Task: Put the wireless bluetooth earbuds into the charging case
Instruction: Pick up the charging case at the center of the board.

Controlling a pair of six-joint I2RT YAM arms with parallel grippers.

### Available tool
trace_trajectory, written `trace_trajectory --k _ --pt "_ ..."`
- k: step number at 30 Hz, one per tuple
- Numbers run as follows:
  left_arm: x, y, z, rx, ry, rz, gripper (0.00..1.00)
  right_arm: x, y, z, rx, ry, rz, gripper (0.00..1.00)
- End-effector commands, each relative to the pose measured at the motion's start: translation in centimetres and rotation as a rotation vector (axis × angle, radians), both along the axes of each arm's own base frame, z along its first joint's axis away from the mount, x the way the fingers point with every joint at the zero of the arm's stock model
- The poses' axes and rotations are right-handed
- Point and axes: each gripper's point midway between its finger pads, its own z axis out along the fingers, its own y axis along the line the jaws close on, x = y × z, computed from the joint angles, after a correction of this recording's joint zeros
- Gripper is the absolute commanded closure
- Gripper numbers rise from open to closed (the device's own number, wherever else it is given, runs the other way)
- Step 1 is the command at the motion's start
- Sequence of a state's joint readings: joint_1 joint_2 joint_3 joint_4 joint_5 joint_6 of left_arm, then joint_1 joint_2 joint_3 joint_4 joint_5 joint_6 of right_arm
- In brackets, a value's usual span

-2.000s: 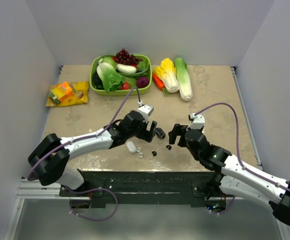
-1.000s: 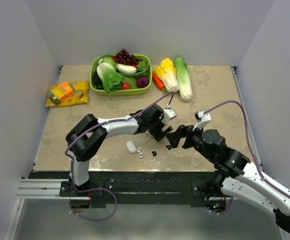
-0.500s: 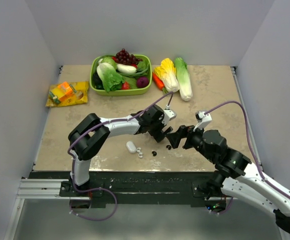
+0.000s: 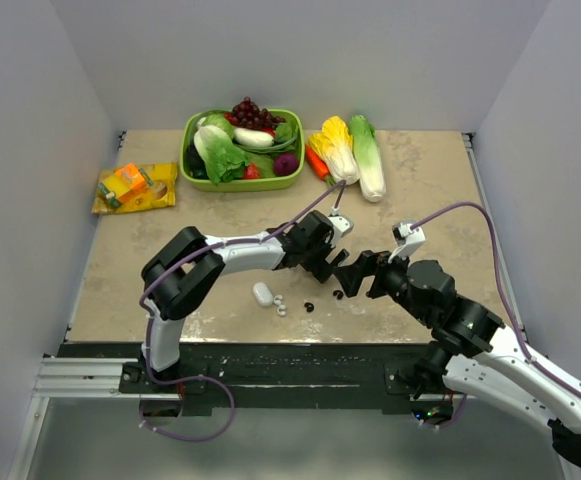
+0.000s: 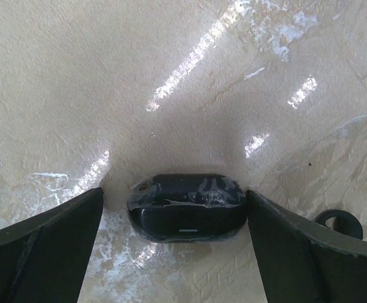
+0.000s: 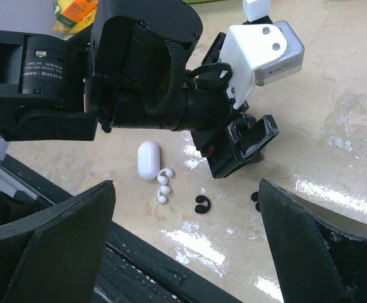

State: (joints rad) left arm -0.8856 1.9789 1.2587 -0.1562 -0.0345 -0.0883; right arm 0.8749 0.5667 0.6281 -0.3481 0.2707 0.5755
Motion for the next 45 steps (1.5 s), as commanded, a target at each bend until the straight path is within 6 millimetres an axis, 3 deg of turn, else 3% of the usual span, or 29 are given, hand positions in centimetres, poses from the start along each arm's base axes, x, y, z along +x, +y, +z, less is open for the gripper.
trace_trajectory --k 1,10,16,24,31,39,43,45 --pt "0.4 -0.5 0.2 0.010 -0.017 0.021 0.01 0.0 -0.1 0.8 0.020 -0.014 -0.005 0.02" --pt "-0.3 0.3 -0.4 0.072 -0.022 -0.015 0.03 0.1 -0.2 0.6 0.012 -0.013 -0.014 0.02" --pt "-0.7 0.8 -0.8 0.099 -0.010 -0.023 0.13 0.1 -0.3 0.4 0.011 -0.007 -0.017 0.02" --pt "-1.1 1.1 -1.0 0.096 0.000 -0.021 0.08 0.1 -0.3 0.2 0.009 -0.001 -0.019 0.02" --pt "-1.5 1.5 -0.8 0.100 0.007 -0.028 0.09 -0.1 -0.5 0.1 0.013 0.001 -0.024 0.02" --pt "-2.3 1.6 -1.1 0.089 0.037 -0.034 0.24 -0.2 -0.5 0.1 0.018 0.005 -0.023 0.02" --pt "-2.5 1.4 -0.9 0.064 0.033 -0.035 0.42 -0.2 -0.4 0.2 0.027 0.004 -0.021 0.02" --pt "-2.1 1.4 -0.4 0.045 0.005 -0.019 0.56 -0.1 -0.4 0.8 0.040 -0.004 -0.023 0.02"
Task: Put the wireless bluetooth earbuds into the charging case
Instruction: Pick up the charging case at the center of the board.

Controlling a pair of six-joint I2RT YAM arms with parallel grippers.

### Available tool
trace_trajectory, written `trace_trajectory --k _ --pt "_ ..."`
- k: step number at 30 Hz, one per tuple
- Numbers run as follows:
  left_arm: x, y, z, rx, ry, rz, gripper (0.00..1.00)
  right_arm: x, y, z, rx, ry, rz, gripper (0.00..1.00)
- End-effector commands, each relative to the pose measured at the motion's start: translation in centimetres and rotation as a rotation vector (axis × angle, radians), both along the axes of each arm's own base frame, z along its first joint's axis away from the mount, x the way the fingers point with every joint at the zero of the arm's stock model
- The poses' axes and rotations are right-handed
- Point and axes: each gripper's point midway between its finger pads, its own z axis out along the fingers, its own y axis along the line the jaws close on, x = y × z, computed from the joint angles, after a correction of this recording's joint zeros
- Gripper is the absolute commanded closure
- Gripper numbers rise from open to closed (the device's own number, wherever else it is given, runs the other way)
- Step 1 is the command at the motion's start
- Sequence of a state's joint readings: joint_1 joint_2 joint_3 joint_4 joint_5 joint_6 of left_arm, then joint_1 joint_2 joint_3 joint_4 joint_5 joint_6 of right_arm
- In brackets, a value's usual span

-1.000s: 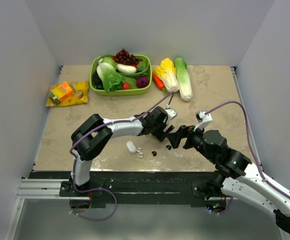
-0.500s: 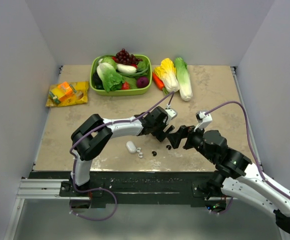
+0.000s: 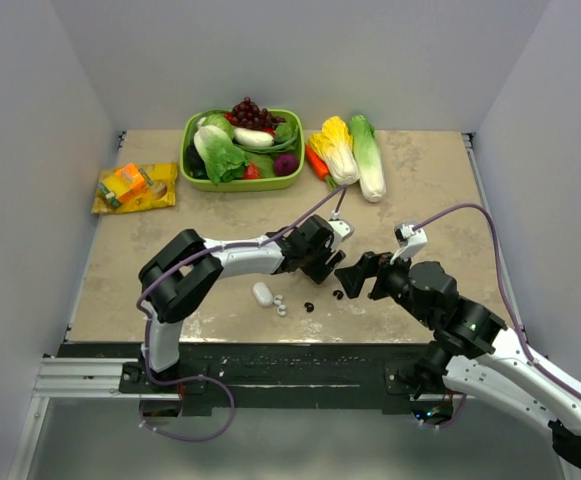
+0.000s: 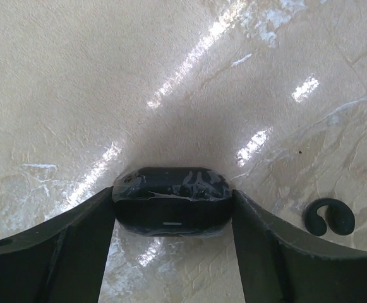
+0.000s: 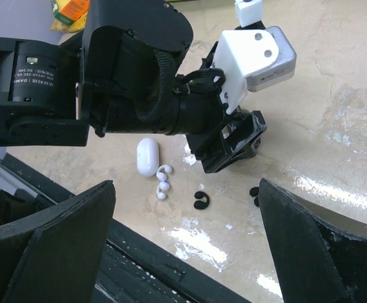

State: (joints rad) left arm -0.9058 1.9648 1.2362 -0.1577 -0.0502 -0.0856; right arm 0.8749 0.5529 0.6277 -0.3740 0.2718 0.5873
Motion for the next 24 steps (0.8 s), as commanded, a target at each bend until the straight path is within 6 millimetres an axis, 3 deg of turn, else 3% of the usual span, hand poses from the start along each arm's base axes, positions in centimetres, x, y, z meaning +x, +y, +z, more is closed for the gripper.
trace_trajectory --k 1,2,3,4,6,9,10,11,12,14,15,18,19,24 --pt "-0.8 1.1 0.7 -0.003 -0.025 0.006 0.64 0.3 0.0 1.2 0.041 -0.020 -0.020 0.02" --pt "-0.2 1.3 1.3 -0.017 -0.058 0.031 0.77 0.5 -0.1 1.4 0.040 -0.024 -0.033 0.02" --pt "0.0 1.3 2.0 -0.041 -0.085 0.045 0.83 0.6 -0.1 2.3 0.052 -0.036 -0.039 0.02" --pt "0.6 1.0 3.8 -0.107 -0.144 0.061 1.00 0.8 -0.2 2.7 0.055 -0.045 -0.050 0.02" --pt "1.2 1.4 5.6 -0.160 -0.214 0.102 1.00 1.4 -0.6 4.3 0.072 -0.077 -0.086 0.02" --pt "1.7 2.4 10.5 -0.305 -0.350 0.162 1.00 2.2 -1.8 6.3 0.089 -0.115 -0.167 0.02" --pt "1.5 3.0 10.8 -0.344 -0.387 0.169 1.00 2.3 -2.0 6.7 0.096 -0.123 -0.179 0.02" --pt "1.0 2.9 11.7 -0.392 -0.410 0.141 1.00 2.4 -2.1 7.0 0.099 -0.130 -0.184 0.02" --pt "0.3 3.3 14.4 -0.471 -0.471 0.112 1.00 2.7 -2.2 7.4 0.095 -0.147 -0.195 0.02" --pt "-1.8 4.1 15.9 -0.622 -0.556 0.047 1.00 2.9 -2.1 7.4 0.078 -0.153 -0.194 0.02" --pt "-2.7 4.9 18.0 -0.704 -0.611 0.043 1.00 2.9 -1.9 7.5 0.063 -0.154 -0.184 0.02" --pt "-5.6 7.3 20.2 -0.876 -0.721 -0.002 1.00 3.6 -1.1 6.8 -0.022 -0.135 -0.162 0.02" --pt "-6.6 8.0 20.6 -0.919 -0.755 -0.027 1.00 3.6 0.0 5.9 -0.055 -0.111 -0.117 0.03" --pt "-10.0 8.9 22.4 -1.031 -0.825 -0.157 1.00 3.2 3.1 5.5 -0.118 -0.095 0.049 0.05"
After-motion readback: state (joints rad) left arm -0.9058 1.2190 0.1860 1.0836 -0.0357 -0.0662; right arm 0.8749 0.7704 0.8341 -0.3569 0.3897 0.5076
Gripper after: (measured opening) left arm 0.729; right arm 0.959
